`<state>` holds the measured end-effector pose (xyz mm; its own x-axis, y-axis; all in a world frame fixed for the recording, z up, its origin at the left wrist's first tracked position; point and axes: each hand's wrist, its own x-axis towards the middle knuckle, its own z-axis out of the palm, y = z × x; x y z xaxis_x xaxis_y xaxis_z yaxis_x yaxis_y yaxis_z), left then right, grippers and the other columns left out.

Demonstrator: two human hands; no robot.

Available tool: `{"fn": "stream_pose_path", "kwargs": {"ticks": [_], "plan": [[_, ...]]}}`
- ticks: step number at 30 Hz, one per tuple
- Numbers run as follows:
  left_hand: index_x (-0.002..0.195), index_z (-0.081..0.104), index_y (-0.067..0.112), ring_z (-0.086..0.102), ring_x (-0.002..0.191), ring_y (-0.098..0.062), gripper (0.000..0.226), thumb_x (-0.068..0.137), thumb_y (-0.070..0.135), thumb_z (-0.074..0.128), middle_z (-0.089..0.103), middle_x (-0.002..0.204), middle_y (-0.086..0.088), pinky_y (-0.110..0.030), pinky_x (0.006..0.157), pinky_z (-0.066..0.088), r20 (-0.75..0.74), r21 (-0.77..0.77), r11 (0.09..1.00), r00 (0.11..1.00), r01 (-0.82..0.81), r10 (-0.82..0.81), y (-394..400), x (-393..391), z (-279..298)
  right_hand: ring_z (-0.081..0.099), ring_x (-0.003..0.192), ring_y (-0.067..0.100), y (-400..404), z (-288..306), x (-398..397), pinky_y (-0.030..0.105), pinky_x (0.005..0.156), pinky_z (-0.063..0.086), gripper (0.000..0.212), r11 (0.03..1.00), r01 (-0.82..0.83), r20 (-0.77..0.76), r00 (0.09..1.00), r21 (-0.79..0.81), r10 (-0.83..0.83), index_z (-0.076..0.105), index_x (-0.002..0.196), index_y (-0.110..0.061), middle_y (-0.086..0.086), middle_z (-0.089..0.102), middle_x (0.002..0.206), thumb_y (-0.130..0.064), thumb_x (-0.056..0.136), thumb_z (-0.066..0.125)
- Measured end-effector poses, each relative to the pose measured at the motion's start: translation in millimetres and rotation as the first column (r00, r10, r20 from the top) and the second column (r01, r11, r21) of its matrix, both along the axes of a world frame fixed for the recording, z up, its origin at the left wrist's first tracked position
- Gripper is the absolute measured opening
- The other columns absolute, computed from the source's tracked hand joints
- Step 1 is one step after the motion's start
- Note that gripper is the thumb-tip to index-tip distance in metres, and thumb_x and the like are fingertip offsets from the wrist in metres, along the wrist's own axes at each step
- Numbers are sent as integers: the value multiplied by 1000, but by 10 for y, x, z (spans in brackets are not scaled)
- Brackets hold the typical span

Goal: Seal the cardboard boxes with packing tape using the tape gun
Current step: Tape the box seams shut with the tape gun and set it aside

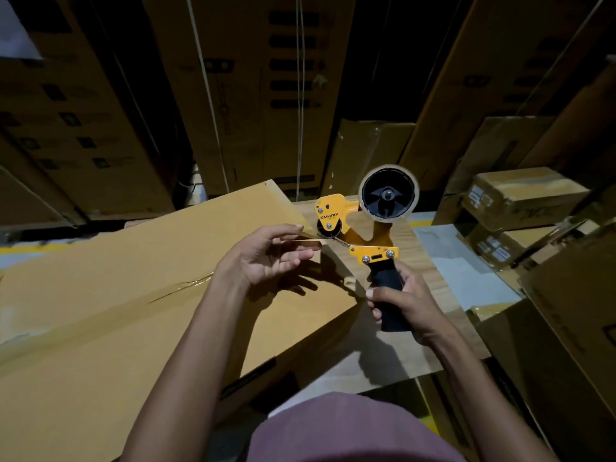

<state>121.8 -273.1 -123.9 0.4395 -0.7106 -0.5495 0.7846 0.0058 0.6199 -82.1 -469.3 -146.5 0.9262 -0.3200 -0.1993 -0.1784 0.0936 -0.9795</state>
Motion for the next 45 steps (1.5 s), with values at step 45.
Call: {"fn": "stream_pose_path", "kwargs": {"ticks": [45], "plan": [[77, 76, 2, 72, 62, -18, 10, 86, -4, 75, 74, 69, -11, -22, 51, 53, 729, 590, 793, 521, -149, -445, -744, 2445, -153, 59, 51, 19, 78, -130, 2241, 36, 50, 50, 14, 952, 178, -183, 956, -248, -227, 58, 99, -15, 12, 64, 67, -7, 90, 67]]}}
